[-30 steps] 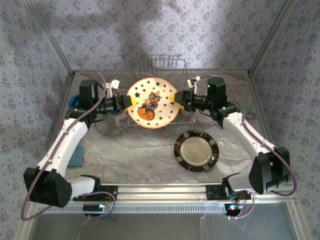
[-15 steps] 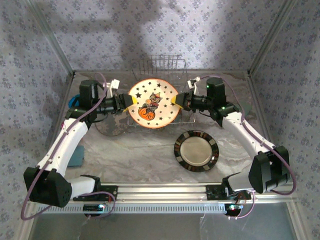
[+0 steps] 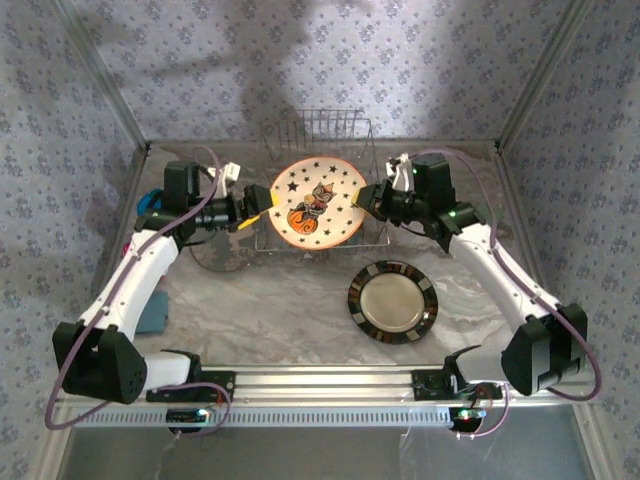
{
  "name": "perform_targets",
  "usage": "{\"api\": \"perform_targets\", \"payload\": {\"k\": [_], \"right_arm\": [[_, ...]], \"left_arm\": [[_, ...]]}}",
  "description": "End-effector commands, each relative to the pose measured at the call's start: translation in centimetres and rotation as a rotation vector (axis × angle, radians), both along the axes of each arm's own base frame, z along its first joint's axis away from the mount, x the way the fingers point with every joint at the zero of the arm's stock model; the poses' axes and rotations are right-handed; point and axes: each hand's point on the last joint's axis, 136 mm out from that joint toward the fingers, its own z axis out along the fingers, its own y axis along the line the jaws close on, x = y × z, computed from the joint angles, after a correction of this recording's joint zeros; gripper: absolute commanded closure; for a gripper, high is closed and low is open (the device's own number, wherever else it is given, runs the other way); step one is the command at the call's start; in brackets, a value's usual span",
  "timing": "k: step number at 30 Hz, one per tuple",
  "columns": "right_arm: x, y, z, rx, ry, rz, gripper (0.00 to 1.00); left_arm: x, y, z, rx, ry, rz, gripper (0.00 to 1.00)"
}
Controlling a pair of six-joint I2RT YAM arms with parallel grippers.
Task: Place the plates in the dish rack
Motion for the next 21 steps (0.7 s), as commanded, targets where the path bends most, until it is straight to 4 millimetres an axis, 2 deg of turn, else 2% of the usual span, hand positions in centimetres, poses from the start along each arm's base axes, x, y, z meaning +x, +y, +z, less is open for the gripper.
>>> {"api": "perform_targets", "payload": {"k": [1,7,14,21], "right_arm": [[-1.2,-0.5,8.8,-0.018,-0.257,-0.052,1.0],[-2.4,-0.6,10.7,-0.231,-0.315,-0.199,1.0],[-2.8,-0.8,10.7,-0.511,-0.365,-0.382,1.0],[-2.9,-0.5,11.8,-0.716,-0.438,-0.537,1.0]], "left_arm": [[0.7,2.1,2.3,0.092,-0.078,0.037,0.0],[1.3,5.5,4.0,0.181,-0.078,0.168,0.01],[1.4,6.3,7.2,0.196,-0.144,0.221,0.01],[1.3,7.3,7.0,0.248,-0.177,0.259,0.01]]}}
